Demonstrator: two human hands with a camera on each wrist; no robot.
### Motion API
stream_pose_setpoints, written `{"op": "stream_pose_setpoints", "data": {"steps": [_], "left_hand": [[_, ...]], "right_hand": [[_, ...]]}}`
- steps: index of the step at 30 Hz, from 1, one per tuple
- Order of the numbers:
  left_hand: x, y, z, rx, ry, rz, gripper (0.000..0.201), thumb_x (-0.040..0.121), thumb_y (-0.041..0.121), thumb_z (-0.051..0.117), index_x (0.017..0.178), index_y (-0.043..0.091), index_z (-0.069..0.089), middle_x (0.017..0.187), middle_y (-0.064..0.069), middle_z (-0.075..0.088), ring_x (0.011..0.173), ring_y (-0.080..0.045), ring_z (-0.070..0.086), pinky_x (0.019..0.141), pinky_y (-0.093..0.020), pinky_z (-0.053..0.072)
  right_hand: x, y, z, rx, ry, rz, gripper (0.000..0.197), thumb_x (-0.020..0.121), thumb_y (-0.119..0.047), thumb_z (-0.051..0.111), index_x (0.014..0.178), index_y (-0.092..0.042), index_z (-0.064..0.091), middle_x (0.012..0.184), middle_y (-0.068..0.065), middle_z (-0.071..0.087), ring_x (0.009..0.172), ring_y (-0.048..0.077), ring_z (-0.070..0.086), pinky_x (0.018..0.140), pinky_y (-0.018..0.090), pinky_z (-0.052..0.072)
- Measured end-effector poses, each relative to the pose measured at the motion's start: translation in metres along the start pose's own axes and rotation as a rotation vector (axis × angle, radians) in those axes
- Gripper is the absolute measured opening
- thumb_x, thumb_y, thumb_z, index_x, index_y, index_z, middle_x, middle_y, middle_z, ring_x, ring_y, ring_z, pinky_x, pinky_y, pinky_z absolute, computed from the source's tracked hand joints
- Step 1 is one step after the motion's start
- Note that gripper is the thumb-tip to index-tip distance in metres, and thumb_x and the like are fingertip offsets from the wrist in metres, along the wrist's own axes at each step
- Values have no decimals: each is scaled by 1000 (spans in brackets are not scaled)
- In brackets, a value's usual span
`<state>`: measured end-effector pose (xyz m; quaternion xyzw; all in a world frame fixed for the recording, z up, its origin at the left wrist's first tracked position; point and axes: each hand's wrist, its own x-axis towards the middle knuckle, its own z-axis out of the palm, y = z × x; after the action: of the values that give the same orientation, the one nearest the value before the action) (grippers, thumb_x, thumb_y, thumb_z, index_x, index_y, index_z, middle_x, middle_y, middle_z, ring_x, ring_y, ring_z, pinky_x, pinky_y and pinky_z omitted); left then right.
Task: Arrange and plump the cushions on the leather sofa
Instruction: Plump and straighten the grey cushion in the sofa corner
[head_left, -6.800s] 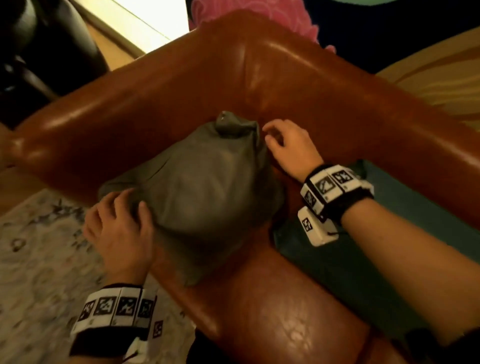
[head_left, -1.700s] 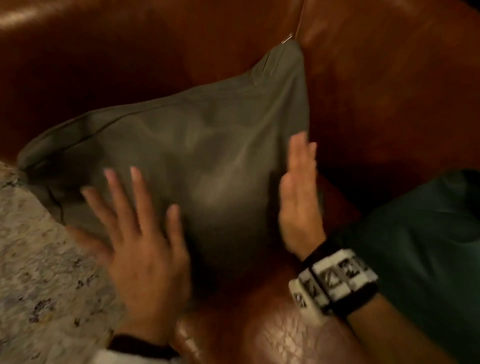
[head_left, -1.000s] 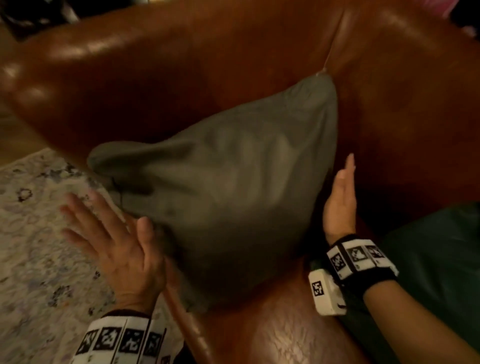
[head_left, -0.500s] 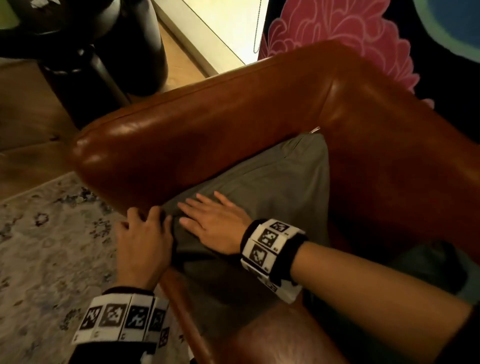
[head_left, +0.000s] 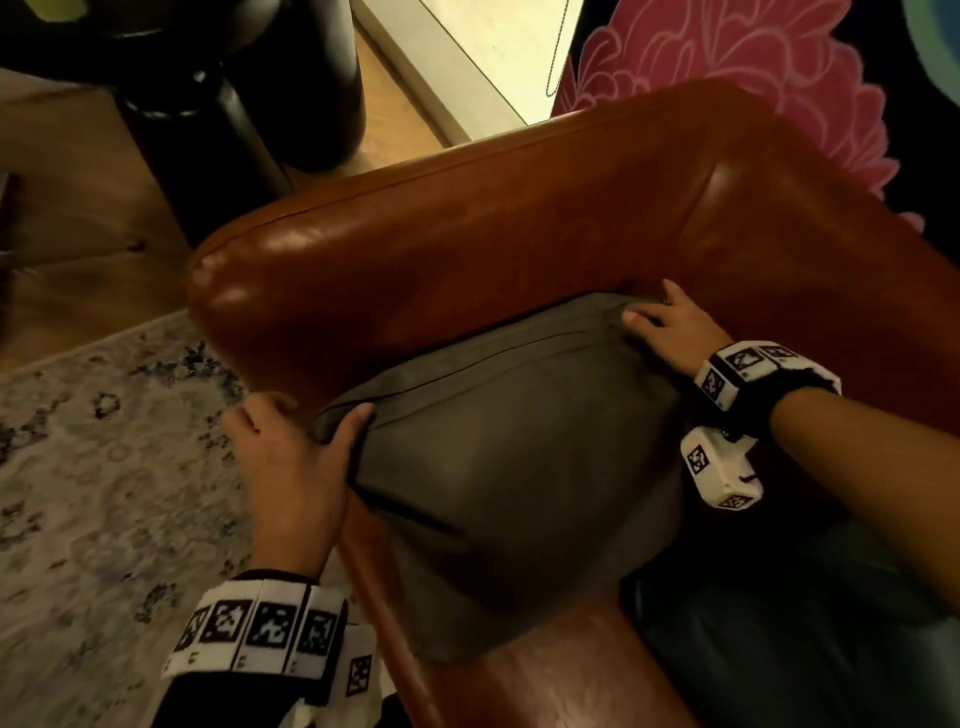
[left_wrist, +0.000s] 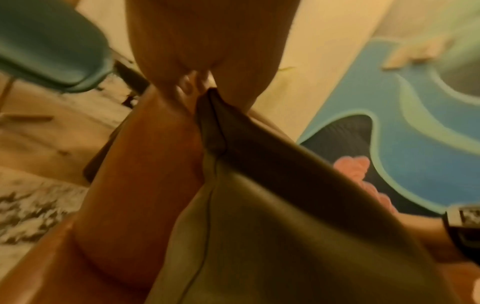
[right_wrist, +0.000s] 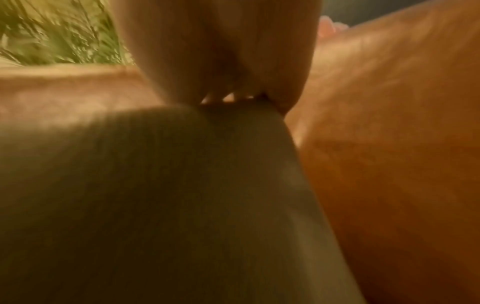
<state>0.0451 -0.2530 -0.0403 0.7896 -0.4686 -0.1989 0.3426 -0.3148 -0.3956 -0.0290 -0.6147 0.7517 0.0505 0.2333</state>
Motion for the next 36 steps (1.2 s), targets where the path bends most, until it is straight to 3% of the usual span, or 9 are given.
{"op": "stream_pose_setpoints", "data": {"steps": [3, 6, 10, 16, 22, 25, 27, 32, 36], "left_hand": [[-1, -5, -7, 31, -40, -138, 54, 74, 50, 75, 88, 4, 49, 79, -8, 51, 73, -29, 51, 58, -34, 35], [-4, -1, -18, 59, -42, -80, 42, 80, 43, 74, 78, 6, 56, 61, -2, 52, 55, -17, 50, 48, -27, 29], [-16, 13, -28, 24, -90, -33, 37, 85, 41, 69, 65, 12, 58, 55, -3, 53, 53, -18, 52, 48, -27, 29], [-41, 30, -50, -229, -248, -33, 31, 90, 32, 65, 61, 21, 61, 56, 4, 61, 58, -11, 60, 55, -26, 39], [-61, 16, -81, -744, -415, -376, 25, 96, 23, 54, 98, 5, 71, 93, -4, 77, 89, -13, 72, 68, -24, 59], [-72, 7, -72, -866, -374, -550, 32, 99, 23, 49, 112, -1, 66, 110, -10, 73, 104, -20, 68, 77, -29, 60], [-74, 13, -59, -842, -334, -573, 33, 99, 26, 51, 116, 2, 65, 114, -11, 71, 107, -22, 66, 79, -32, 54], [-61, 51, -35, -680, -211, -423, 34, 73, 39, 81, 90, 12, 67, 92, -6, 73, 91, -20, 70, 78, -36, 55], [-50, 44, -39, -622, -170, -434, 24, 75, 31, 81, 89, 13, 73, 90, -7, 74, 90, -23, 71, 88, -41, 56]], "right_hand": [[-4, -8, -11, 99, 145, 52, 44, 94, -54, 54, 116, -16, 62, 124, 12, 61, 115, 33, 57, 94, 42, 47], [-8, -9, -24, 249, 208, 217, 49, 84, -49, 72, 107, -9, 55, 117, 14, 61, 107, 33, 59, 80, 37, 48], [-18, -6, -39, 253, 37, 380, 77, 72, -48, 83, 121, 5, 56, 119, 20, 64, 108, 40, 61, 82, 43, 49], [-60, 5, -45, 147, 122, 204, 39, 89, -30, 72, 116, -2, 69, 119, 16, 67, 112, 33, 61, 82, 31, 44], [-91, 30, -105, 596, 48, 50, 16, 89, -14, 71, 102, -6, 73, 104, 14, 71, 87, 18, 68, 81, 31, 56], [-105, 29, -78, 1054, 83, 122, 31, 87, -7, 70, 117, -5, 62, 98, 11, 70, 66, 8, 70, 67, 22, 58], [-109, 21, -47, 1208, 69, 233, 40, 86, -15, 74, 121, -3, 60, 107, 11, 71, 80, 11, 71, 73, 25, 57], [-94, 12, -5, 1012, 82, 298, 68, 39, -49, 96, 90, -14, 69, 102, 11, 74, 96, 26, 70, 90, 45, 56], [-89, 7, -30, 886, 213, 229, 25, 75, -22, 85, 78, -19, 60, 95, 13, 70, 70, 20, 68, 72, 34, 59]]}}
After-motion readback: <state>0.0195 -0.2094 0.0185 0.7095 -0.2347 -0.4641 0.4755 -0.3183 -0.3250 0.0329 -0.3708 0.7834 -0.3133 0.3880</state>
